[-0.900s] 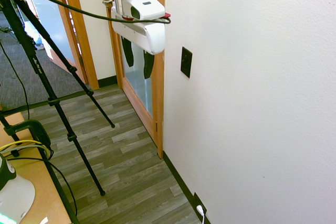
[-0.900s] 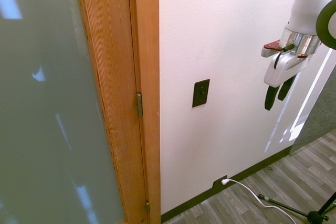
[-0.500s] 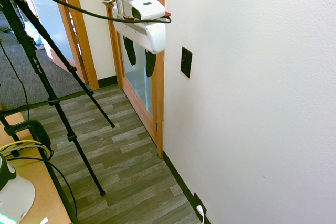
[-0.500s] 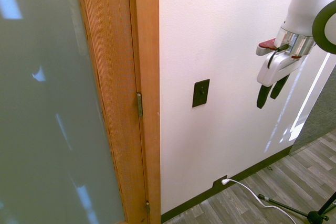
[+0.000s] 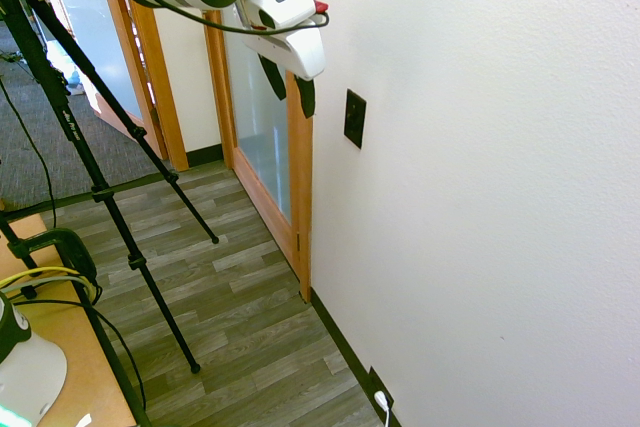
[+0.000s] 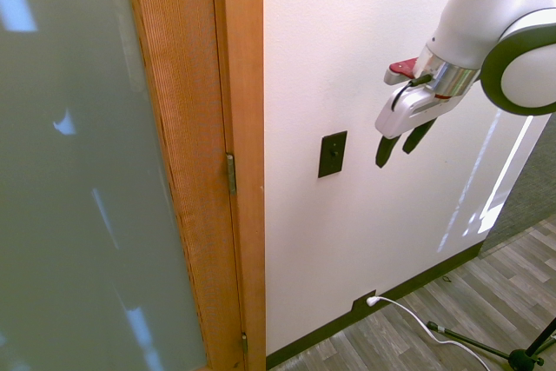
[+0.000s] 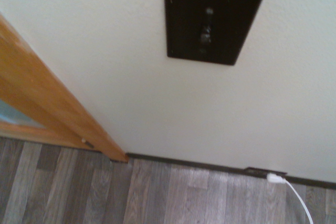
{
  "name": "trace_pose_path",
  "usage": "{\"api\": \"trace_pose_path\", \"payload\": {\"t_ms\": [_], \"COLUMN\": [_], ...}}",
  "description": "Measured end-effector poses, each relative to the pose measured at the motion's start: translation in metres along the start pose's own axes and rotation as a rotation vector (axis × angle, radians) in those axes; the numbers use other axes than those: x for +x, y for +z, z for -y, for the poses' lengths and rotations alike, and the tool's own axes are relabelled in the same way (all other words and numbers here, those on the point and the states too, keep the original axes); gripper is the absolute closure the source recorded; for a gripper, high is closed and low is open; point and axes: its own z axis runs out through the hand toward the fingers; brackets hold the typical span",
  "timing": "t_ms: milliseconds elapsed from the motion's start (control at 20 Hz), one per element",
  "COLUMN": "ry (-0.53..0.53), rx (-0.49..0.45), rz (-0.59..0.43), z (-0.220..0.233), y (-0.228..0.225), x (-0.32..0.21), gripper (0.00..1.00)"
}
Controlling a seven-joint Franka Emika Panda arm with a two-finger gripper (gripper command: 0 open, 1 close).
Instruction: Turn off the light
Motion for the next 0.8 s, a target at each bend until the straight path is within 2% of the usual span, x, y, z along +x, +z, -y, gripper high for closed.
{"api": "trace_pose_path", "payload": {"t_ms": [600,650,800], "ry": [0.169,0.172,0.178], "rx": [0.080,0.080,0.082], "rz": [-0.171,-0.176,-0.177], "z": [0.047,0.048,0.050], "y": [0.046,0.052,0.065], "x": [0.011,0.013,0.017], "gripper": [0.00,1.00,1.00]}}
